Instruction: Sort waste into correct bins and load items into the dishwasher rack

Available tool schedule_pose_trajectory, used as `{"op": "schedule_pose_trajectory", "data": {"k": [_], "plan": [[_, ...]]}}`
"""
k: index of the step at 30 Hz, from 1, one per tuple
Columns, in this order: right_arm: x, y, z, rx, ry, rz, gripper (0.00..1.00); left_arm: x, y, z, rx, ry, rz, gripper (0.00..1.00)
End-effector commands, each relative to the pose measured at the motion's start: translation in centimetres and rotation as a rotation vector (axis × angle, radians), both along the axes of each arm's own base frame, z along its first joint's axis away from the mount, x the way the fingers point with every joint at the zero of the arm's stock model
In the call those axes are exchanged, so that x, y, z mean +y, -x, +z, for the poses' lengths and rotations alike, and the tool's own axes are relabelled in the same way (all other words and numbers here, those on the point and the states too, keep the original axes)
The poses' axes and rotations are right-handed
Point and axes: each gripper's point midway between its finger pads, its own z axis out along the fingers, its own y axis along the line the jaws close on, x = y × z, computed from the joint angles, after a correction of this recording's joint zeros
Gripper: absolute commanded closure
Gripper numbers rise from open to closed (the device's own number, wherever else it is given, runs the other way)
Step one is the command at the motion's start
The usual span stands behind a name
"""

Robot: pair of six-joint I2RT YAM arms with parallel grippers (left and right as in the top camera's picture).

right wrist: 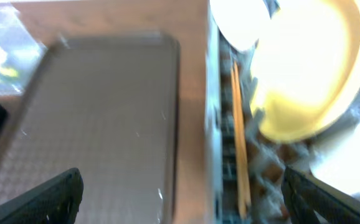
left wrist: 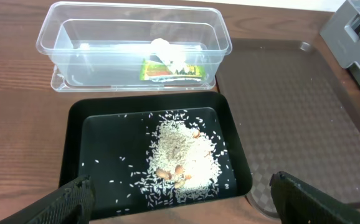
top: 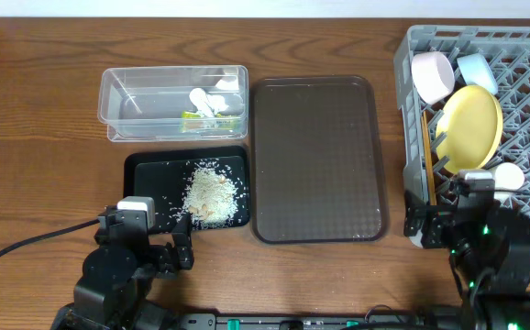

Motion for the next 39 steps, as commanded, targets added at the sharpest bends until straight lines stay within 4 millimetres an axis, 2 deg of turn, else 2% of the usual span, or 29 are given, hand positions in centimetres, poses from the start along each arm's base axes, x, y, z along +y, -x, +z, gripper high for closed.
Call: {"op": "schedule_pose_trajectory", "data": {"k": [1,9,15,19,26,39], "plan": [[0.4,0.3,-0.2,-0.103,0.026,0.018,0.01,0.2,-0.1,-0.1,-0.004,0.003,0.015,0.09],[0.8,-0.3,0.0,-0.417,0.017,0.023,0.01,0.2,-0.1,-0.1,-0.004,0.003,0.015,0.09],[0.7,-0.9,0.2,-0.581,0.008,0.012,0.01,0.2,-0.1,-0.1,-0.004,0.003,0.015,0.08],[0.7,-1.5,-0.5,-0.643,0.005,0.003,0.01,0.2,-0.1,-0.1,-0.003,0.003,0.015,0.09],[0.7,-1.6,-5.0,-0.472,0.017,0.008,0.01,0.2,-0.1,-0.1,-0.004,0.003,0.015,0.09],[0.7,-1.7,-4.9,-0.473,0.018,0.008,0.01,0.2,-0.1,-0.1,-0.004,0.002,0.015,0.09]]}}
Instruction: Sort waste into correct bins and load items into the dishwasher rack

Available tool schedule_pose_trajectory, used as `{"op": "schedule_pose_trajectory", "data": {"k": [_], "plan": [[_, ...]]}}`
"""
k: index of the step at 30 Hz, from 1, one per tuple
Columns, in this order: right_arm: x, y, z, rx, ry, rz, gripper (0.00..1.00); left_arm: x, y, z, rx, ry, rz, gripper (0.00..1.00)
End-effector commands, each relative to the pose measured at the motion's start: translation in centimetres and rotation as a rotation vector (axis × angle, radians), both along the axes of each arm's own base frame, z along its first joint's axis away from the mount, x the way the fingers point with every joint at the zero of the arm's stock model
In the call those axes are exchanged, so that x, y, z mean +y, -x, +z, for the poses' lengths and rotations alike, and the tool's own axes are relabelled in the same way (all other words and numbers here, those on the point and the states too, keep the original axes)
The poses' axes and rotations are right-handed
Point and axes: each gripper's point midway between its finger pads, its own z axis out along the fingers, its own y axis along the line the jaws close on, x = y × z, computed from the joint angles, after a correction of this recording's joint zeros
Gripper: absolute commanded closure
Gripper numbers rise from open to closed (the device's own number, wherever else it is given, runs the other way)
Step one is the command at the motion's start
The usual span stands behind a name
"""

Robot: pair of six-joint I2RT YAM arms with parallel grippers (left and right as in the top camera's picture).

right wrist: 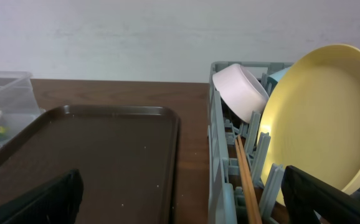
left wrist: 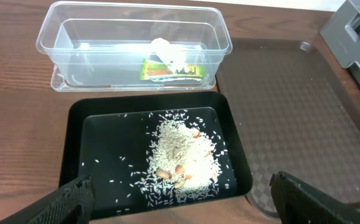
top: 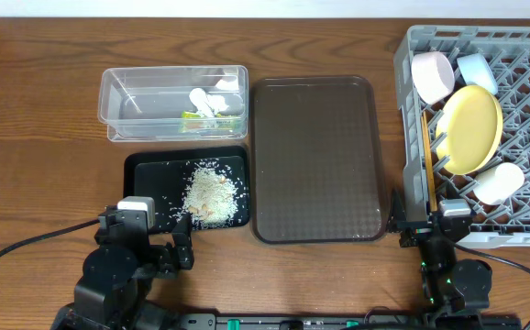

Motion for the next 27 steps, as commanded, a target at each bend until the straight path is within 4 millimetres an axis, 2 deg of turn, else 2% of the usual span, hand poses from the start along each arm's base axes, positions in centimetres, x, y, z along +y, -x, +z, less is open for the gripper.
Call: {"op": "schedule_pose_trajectory", "data": {"k": [1,18,21,27], "plan": [[0.1,0.0,-0.2,0.004,0.009,0.001,0.01,0.2,-0.1,0.0,-0.005,0.003,0.015,0.08],[0.1,0.0,-0.2,0.004,0.009,0.001,0.01,0.2,0.0,0.0,-0.003,0.002,0.015,0.09],[0.1,0.0,-0.2,0.004,0.009,0.001,0.01,1.2,0.5,-1.2,0.042,-0.060,0.027,0.09],[0.1,0.0,-0.2,0.004,0.009,0.001,0.01,3.2,-0.8,-3.6,0.047,-0.038,0.159,0.09]]}}
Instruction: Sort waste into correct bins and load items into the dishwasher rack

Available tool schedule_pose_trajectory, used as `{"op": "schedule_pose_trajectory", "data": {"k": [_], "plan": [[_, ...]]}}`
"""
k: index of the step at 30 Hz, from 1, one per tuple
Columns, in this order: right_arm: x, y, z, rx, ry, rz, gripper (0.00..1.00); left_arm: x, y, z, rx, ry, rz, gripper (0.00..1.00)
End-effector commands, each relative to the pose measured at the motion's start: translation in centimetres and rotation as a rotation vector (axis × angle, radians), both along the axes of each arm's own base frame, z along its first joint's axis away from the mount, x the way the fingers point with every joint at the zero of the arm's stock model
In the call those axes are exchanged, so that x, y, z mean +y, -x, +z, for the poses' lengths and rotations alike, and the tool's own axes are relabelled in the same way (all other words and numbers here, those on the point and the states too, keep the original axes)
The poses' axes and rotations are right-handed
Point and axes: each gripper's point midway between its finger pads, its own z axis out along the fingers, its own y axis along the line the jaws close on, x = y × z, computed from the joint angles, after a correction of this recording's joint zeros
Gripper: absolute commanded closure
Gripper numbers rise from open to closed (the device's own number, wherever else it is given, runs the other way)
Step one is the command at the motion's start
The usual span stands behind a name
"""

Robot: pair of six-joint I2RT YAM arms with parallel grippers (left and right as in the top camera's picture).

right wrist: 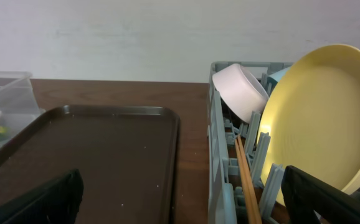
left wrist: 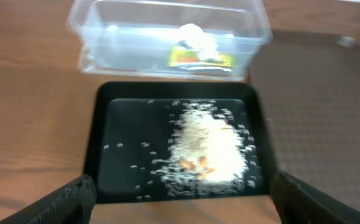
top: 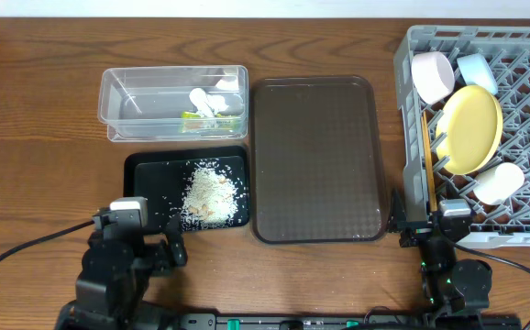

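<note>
The grey dishwasher rack [top: 522,55] at the right holds a yellow plate [top: 471,126], a pink bowl [top: 432,75], a pale blue bowl [top: 478,71], a white cup [top: 499,182] and wooden chopsticks [top: 427,156]. A black tray [top: 141,179] carries spilled rice [top: 212,194]. The clear bin [top: 173,103] contains a white scrap and a green wrapper [left wrist: 202,60]. My left gripper [left wrist: 180,214] is open, low near the table's front edge before the black tray. My right gripper [right wrist: 180,211] is open near the rack's front left corner. Neither holds anything.
A large brown serving tray [top: 318,158] lies bare between the black tray and the rack. A black cable [top: 27,246] runs from the left arm toward the table's left edge. A white wall [right wrist: 167,37] stands behind the table.
My left gripper has drawn back toward the front edge and shifted a little left, so the black tray sits farther off in its blurred view. The right arm is unchanged.
First my right arm was over the rack's front left part, its view blurred, with the left gripper open before the black tray. Then the right arm sat low at the table's front by the rack corner. Now the left gripper sits slightly farther back.
</note>
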Motion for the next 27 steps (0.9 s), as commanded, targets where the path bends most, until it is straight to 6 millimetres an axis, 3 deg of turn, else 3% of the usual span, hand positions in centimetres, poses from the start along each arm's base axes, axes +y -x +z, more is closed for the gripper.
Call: {"op": "schedule_pose_trajectory", "data": {"k": [1,11,19,21,25,27], "plan": [[0.1,0.0,-0.2,0.004,0.009,0.002,0.01,1.0,-0.8,-1.7,-0.015,-0.007,0.050,0.09],[0.1,0.0,-0.2,0.004,0.009,0.002,0.01,0.8,-4.4,-4.7,-0.306,0.064,0.059,0.09],[0.1,0.0,-0.2,0.004,0.009,0.002,0.01,-0.2,-6.3,-3.9,-0.562,-0.032,-0.036,0.08],[0.1,0.0,-0.2,0.004,0.009,0.002,0.01,-0.1,-6.4,-4.4,-0.557,-0.075,-0.049,0.08],[0.1,0.0,-0.2,0.004,0.009,0.002,0.01,0.4,-6.1,-7.2,-0.439,-0.097,-0.029,0.09],[0.1,0.0,-0.2,0.004,0.009,0.002,0.01,0.5,-6.1,-7.0,-0.445,-0.103,-0.027,0.09]]}}
